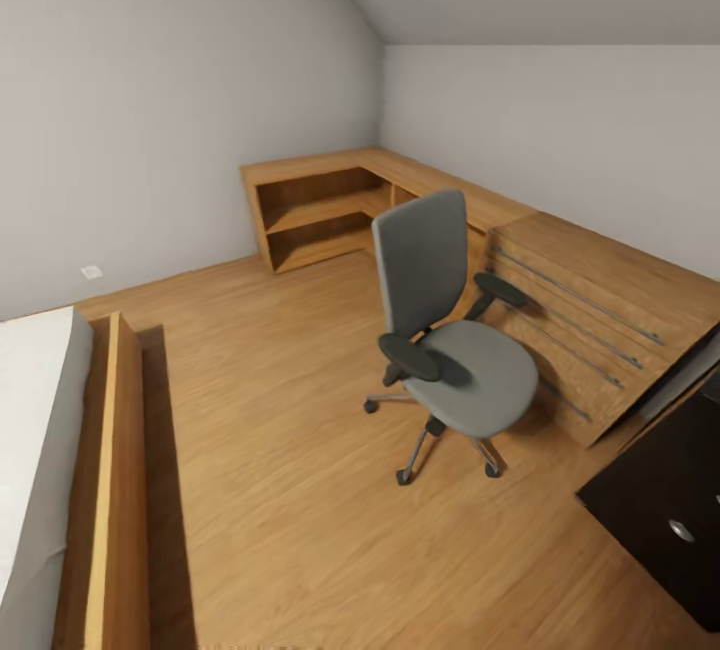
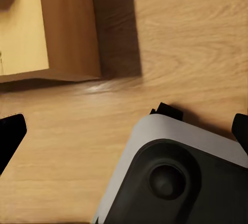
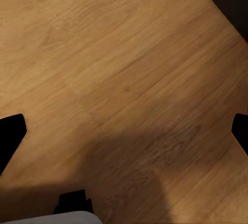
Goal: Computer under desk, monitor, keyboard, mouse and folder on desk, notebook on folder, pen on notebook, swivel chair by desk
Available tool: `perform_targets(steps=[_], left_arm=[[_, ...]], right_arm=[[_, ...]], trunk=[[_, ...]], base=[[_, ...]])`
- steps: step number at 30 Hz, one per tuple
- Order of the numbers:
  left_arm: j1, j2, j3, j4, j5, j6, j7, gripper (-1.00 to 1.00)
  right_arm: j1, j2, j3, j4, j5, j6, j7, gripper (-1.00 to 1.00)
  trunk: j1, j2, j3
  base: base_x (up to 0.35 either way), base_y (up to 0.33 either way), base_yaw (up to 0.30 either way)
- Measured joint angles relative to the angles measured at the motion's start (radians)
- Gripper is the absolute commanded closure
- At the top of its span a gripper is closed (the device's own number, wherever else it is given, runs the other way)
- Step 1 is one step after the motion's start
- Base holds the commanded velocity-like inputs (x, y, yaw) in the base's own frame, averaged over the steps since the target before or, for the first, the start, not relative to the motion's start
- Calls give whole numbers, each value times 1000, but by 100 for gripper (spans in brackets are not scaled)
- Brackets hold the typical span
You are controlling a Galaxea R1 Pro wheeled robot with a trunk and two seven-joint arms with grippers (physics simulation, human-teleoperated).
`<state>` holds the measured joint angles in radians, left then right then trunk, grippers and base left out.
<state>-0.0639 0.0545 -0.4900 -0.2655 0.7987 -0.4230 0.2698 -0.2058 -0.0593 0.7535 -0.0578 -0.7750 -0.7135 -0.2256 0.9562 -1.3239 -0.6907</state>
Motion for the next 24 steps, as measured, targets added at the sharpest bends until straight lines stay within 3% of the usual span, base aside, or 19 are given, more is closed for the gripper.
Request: perform_targets(steps=[10, 16, 24], left_arm=[[0, 0, 0, 1, 0, 0, 0, -100], [0, 0, -1, 0, -1, 0, -1, -100], [0, -1, -2, 0, -1, 0, -1, -100]], right_arm=[[0, -1, 0, 0, 1, 0, 0, -100], [0, 1, 2, 0, 3, 0, 0, -100], [0, 4, 5, 0, 6, 0, 0, -100]], trunk=[[0, 0, 8], [-1, 0, 13], [0, 0, 14]], base=[[42, 0, 214], [260, 0, 50], [62, 0, 9]])
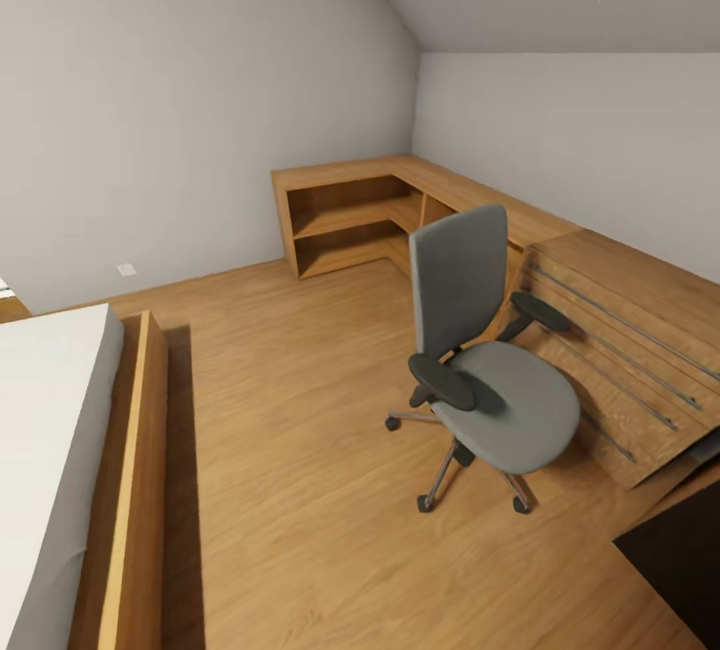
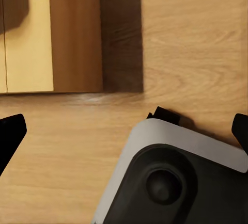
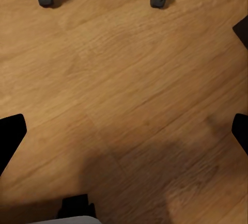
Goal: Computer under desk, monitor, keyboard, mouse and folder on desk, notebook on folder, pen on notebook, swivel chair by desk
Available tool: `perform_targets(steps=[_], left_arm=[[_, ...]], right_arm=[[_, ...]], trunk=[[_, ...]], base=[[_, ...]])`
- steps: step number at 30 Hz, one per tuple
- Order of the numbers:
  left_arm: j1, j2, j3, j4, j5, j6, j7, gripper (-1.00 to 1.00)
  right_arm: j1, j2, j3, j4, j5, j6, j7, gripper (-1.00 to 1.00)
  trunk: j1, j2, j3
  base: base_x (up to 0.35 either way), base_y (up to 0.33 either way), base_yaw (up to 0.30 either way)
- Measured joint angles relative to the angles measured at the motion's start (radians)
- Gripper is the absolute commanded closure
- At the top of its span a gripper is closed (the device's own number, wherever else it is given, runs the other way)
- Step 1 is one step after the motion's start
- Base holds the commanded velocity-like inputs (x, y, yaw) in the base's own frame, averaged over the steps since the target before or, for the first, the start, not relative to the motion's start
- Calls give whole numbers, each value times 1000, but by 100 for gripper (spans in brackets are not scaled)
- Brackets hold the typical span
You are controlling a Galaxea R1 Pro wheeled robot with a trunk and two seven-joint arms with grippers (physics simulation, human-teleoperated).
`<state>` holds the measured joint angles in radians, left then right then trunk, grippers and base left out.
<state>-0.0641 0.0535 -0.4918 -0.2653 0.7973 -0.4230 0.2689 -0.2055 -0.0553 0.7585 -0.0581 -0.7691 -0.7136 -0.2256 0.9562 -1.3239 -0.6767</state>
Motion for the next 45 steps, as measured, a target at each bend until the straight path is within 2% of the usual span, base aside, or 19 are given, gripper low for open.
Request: perform_targets(steps=[20, 30, 45], left_arm=[[0, 1, 0, 0, 1, 0, 1, -100], [0, 0, 0, 0, 1, 0, -1, -100], [0, 1, 0, 1, 1, 0, 0, -100]], right_arm=[[0, 1, -1, 0, 0, -1, 0, -100], [0, 1, 0, 0, 0, -1, 0, -100], [0, 1, 0, 0, 0, -1, 0, -100]], trunk=[[0, 0, 28], [0, 0, 43], [0, 0, 64]], base=[[10, -7, 78], [160, -140, 142], [19, -18, 169]])
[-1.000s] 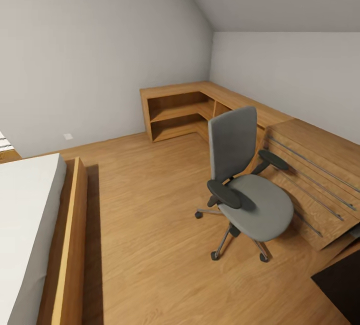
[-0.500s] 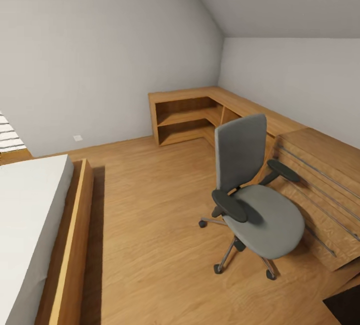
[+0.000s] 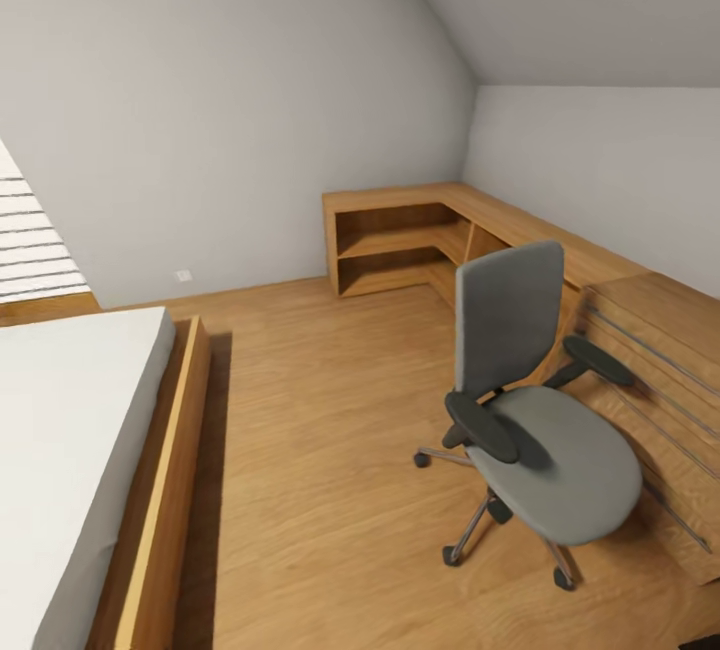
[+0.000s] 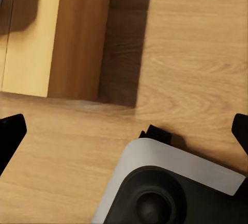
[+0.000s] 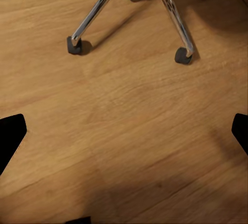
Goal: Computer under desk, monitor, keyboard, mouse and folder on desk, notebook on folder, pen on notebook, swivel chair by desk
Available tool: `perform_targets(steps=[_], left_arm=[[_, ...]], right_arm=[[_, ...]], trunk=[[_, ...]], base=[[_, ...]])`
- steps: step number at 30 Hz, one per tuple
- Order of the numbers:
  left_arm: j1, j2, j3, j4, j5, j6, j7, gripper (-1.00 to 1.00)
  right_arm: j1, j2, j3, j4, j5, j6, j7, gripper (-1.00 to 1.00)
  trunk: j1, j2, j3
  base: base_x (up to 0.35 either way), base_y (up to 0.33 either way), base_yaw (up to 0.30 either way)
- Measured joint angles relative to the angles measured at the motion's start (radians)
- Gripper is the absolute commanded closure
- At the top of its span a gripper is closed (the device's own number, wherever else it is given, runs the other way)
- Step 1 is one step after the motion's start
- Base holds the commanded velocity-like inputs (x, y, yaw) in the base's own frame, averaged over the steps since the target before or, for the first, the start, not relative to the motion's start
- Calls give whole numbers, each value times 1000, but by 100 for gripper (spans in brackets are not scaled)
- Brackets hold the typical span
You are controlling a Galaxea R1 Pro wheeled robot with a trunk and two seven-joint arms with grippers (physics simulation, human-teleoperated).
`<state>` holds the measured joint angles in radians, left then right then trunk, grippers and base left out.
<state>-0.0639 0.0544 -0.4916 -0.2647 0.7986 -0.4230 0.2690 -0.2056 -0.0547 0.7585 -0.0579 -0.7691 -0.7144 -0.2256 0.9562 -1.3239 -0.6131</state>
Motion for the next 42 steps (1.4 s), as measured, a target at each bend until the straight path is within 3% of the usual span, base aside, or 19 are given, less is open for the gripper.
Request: perform_targets(steps=[16, 19, 20, 22, 26, 27, 29, 32, 36, 40, 42], left_arm=[[0, -1, 0, -2, -2, 0, 1, -100], [0, -2, -1, -51, -5, 1, 4, -100], [0, 0, -1, -154, -11, 14, 6, -100], [0, 2, 0, -217, -15, 30, 7, -100], [-4, 5, 3, -323, -43, 151, 17, -100], [-19, 5, 5, -397, -56, 296, 43, -100], [-27, 5, 6, -449, -58, 383, 64, -100], [-32, 5, 6, -487, -56, 434, 83, -100], [-34, 6, 11, -486, -52, 448, 86, -100], [-35, 5, 13, -423, -59, 392, 86, -100], [-35, 2, 5, -385, -64, 344, 88, -100]], right_arm=[[0, -1, -1, 0, 0, 1, 0, -100], [0, -3, -2, 0, 0, 2, 0, -100], [0, -2, -1, -4, 0, 2, 0, -100], [0, -1, -1, -7, 0, 1, 0, -100], [-1, 0, -2, -23, 1, 4, -1, -100], [-9, 0, 1, -67, 4, 20, -5, -100], [-31, 0, -2, -101, 3, 58, -8, -100], [-73, 0, -4, -124, 2, 157, -7, -100], [-111, 0, -4, -136, 3, 247, -3, -100], [-119, 1, -1, -130, 2, 197, -1, -100], [-120, 12, 1, -77, 1, 151, 25, -100]], trunk=[[0, 0, 19], [0, 0, 20], [0, 0, 20], [0, 0, 20], [0, 0, 20], [0, 0, 20], [0, 0, 20], [0, 0, 20], [0, 0, 20], [0, 0, 20], [0, 0, 20]], base=[[0, 0, 186], [0, 0, 75], [0, 0, 17], [0, 0, 12], [0, 0, 5], [0, 0, 1], [0, 0, 0], [0, 0, 0], [6, 0, 0], [163, 0, 0], [174, 0, 0]])
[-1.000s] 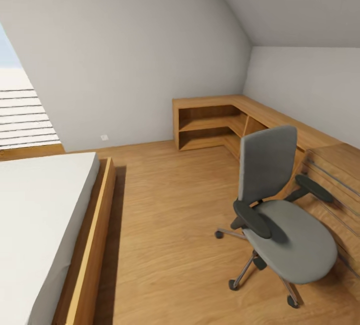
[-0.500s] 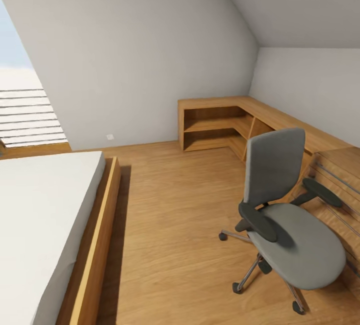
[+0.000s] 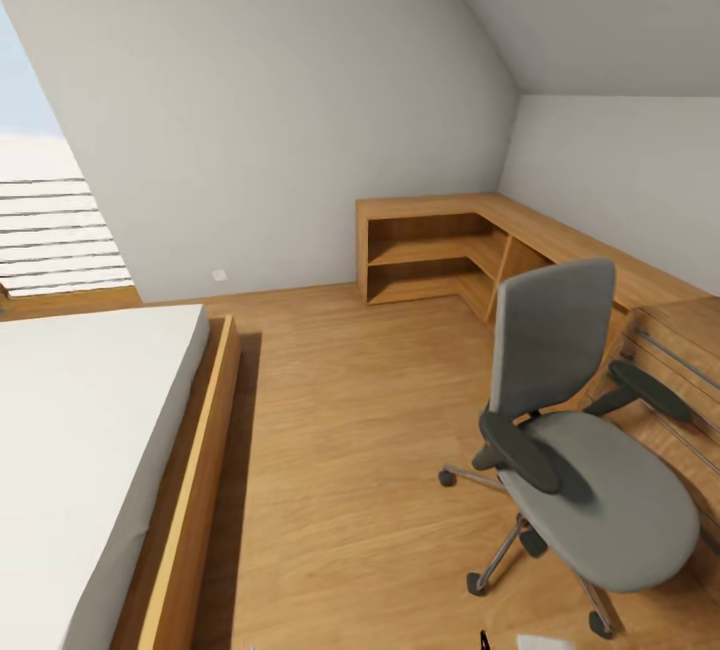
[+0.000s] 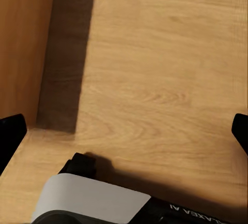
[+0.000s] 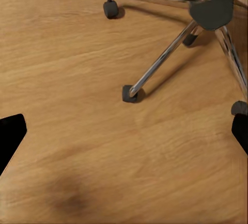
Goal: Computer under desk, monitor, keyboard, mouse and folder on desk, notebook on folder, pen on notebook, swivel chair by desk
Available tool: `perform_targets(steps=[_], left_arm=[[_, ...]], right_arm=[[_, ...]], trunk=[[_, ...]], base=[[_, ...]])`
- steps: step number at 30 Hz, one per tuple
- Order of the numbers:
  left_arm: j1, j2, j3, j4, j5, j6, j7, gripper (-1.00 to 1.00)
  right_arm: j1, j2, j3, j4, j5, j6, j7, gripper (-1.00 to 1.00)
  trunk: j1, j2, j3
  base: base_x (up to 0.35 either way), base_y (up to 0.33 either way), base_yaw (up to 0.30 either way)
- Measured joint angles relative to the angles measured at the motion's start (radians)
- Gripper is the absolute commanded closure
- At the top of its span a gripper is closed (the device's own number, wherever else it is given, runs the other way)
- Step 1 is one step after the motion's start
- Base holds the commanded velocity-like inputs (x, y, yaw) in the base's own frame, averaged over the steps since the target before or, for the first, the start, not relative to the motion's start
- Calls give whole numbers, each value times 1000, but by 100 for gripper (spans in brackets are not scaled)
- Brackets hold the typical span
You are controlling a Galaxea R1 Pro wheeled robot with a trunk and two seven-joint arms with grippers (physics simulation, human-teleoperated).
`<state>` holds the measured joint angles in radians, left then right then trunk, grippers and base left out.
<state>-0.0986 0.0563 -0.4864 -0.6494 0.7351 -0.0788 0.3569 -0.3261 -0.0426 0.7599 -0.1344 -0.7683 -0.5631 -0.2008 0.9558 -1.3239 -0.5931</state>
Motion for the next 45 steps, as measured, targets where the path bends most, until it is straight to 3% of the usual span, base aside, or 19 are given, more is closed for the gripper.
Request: perform_targets(steps=[5, 17, 35, 45], left_arm=[[0, -3, -3, 6, -1, -9, 3, -100], [0, -3, -1, 9, -2, -11, 4, -100], [0, -2, -1, 9, -2, -12, 4, -100], [0, -3, -1, 10, 0, -12, 4, -100]], right_arm=[[0, 14, -1, 37, 1, -9, 43, -100], [-1, 23, -1, 45, -2, -10, 53, -100], [-1, 35, -4, 47, -4, -11, 52, -100], [-1, 35, -5, 48, -2, -11, 52, -100]], trunk=[[0, 0, 0], [0, 0, 0], [0, 0, 5], [0, 0, 6]], base=[[53, 0, 0], [7, 0, 21], [0, 0, 230], [0, 0, 66]])
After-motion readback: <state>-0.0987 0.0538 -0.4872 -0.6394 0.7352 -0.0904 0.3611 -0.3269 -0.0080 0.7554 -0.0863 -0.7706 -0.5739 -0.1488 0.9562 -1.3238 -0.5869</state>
